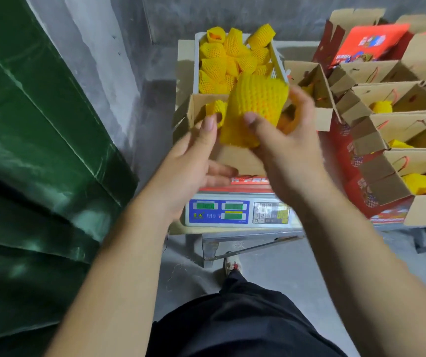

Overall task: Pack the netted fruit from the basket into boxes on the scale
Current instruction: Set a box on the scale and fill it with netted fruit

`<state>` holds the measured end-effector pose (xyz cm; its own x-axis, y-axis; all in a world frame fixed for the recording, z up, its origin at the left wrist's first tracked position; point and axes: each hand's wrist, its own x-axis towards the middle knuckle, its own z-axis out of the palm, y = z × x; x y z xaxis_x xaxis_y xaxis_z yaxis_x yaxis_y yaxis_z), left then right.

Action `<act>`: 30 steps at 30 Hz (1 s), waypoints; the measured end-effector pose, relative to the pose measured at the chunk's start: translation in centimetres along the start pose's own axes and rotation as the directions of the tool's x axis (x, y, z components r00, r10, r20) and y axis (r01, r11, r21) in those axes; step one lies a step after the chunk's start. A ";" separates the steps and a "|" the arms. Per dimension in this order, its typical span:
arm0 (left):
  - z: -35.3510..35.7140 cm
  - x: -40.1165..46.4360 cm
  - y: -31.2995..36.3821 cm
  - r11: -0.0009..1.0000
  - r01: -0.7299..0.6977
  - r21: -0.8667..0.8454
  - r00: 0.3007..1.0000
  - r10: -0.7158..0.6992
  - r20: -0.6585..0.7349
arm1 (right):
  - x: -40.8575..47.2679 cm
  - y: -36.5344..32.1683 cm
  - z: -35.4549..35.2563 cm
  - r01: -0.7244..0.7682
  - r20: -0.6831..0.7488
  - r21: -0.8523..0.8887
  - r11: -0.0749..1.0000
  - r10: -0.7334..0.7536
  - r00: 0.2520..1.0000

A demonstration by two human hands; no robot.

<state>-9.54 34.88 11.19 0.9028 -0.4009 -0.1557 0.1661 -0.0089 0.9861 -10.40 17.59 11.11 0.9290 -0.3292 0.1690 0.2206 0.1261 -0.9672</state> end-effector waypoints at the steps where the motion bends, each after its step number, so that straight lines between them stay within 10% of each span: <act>1: -0.4 -0.1 0.2 0.999 -0.026 0.032 0.999 0.027 -0.041 | 1.2 -0.6 -0.3 0.068 -0.015 -0.082 0.994 -0.069 0.997; 5: -2.2 -0.5 0.2 0.998 -0.039 0.050 0.983 0.047 -0.178 | 5.5 -2.2 -2.7 0.241 0.012 -0.610 0.755 -0.295 0.956; 10: -3.3 -1.2 -0.2 0.998 0.021 0.055 0.969 -0.006 -0.246 | 6.2 -1.1 -2.9 0.090 0.078 -0.929 0.358 -0.048 0.996; 18: -3.1 -0.8 -0.2 0.989 0.024 0.148 0.974 0.010 -0.225 | 0.5 0.8 -2.1 0.060 0.117 -0.660 0.749 0.024 0.993; 30: -2.9 -0.1 0.0 0.977 -0.021 0.210 0.976 0.065 -0.206 | 0.0 1.1 -2.2 0.099 0.166 -0.533 0.840 -0.011 0.986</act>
<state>-8.45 37.57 11.01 0.9739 -0.2037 -0.1000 0.0603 -0.1928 0.9794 -10.80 15.62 9.61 0.9630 -0.1704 0.2088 0.1193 -0.4252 -0.8972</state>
